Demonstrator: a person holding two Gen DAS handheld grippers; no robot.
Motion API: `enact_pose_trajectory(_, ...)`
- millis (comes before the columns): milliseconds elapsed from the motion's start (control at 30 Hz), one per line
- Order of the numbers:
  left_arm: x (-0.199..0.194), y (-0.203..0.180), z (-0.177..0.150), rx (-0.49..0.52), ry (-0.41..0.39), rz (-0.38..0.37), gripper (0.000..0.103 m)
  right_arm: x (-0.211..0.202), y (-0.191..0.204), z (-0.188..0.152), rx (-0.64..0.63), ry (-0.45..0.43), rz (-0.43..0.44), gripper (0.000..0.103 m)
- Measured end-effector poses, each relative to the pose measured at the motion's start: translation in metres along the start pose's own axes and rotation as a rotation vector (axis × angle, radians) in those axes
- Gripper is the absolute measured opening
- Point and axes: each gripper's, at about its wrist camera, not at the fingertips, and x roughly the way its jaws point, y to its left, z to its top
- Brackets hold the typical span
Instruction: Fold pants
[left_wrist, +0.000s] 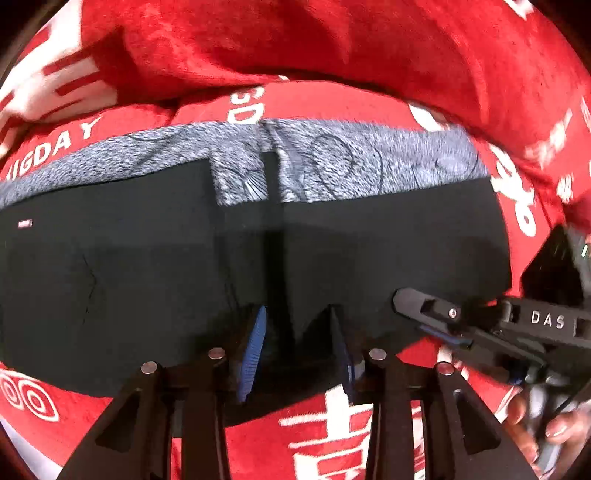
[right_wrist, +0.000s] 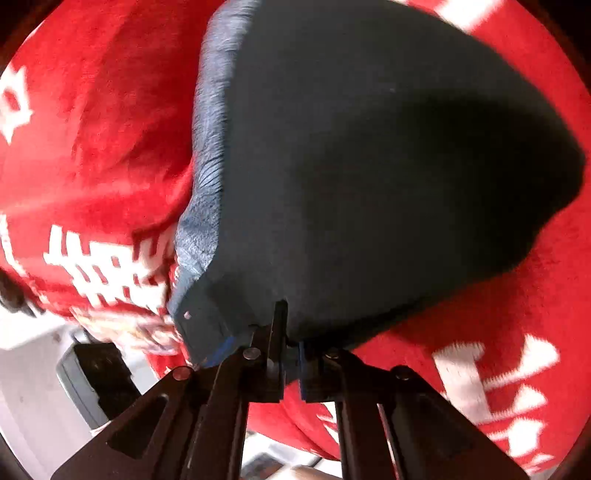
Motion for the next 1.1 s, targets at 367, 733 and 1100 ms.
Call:
enact_pose_trajectory(367,-0.055,0.002,0.016,0.008,-0.129,0.116,0.076,-0.078,0.062,0.010,-0.356,-0.037,-0.090,0.027)
enact_pose_trajectory(733,0.029,-0.041,0.047,0.074,-0.004,0.212,0.088,-0.047,0.051,0.102,-0.327,-0.155,-0.302,0.021)
enact_pose_trajectory(1100,-0.004,0.000,0.024,-0.005,0.014,0.237,0.089,-0.053,0.061,0.076,-0.378,-0.100,-0.301,0.026)
